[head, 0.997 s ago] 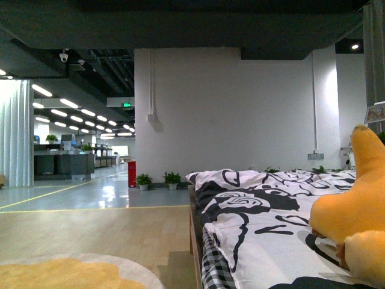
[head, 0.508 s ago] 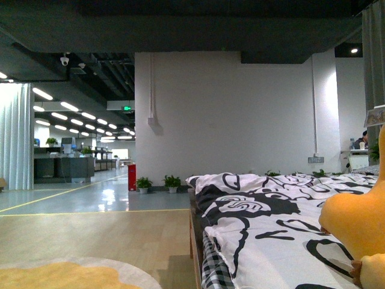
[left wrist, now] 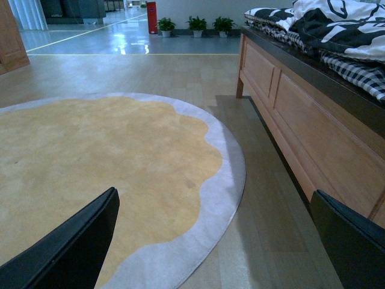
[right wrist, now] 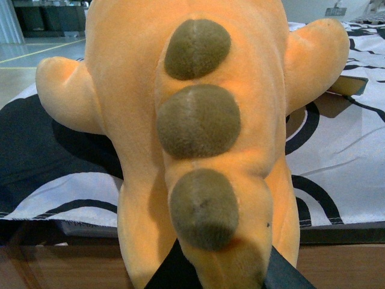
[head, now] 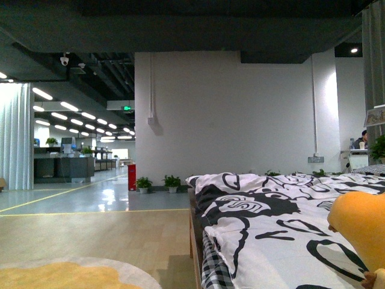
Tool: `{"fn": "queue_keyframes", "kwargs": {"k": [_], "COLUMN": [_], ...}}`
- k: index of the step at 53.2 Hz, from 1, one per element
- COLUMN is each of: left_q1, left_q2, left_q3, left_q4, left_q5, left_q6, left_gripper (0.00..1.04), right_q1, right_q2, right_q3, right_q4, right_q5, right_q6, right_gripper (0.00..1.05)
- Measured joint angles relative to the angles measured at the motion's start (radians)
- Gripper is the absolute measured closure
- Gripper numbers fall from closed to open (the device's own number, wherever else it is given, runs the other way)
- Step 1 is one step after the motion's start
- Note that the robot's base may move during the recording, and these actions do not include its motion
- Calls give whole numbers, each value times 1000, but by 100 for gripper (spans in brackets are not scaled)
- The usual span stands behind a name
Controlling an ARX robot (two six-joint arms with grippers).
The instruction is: Put away toys
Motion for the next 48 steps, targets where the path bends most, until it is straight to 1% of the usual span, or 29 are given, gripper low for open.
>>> {"fn": "queue_keyframes", "kwargs": {"k": [5,9,12,48], "left_q1": [0,0,0,0], "left_q2": [0,0,0,0], "left_q3": [0,0,0,0], "left_q4": [0,0,0,0], "left_q5": [0,0,0,0], "left_q6": [0,0,0,0], "left_gripper": [6,6,6,6], "right_q1": [0,0,0,0], "right_q2": [-21,-117,-169,-183], "right_q3": [0,0,0,0], "right_q4": [-21,-146,-184,-193], "right_q5": [0,0,0,0], "right_q6": [0,0,0,0], "right_gripper": [98,98,98,98]}}
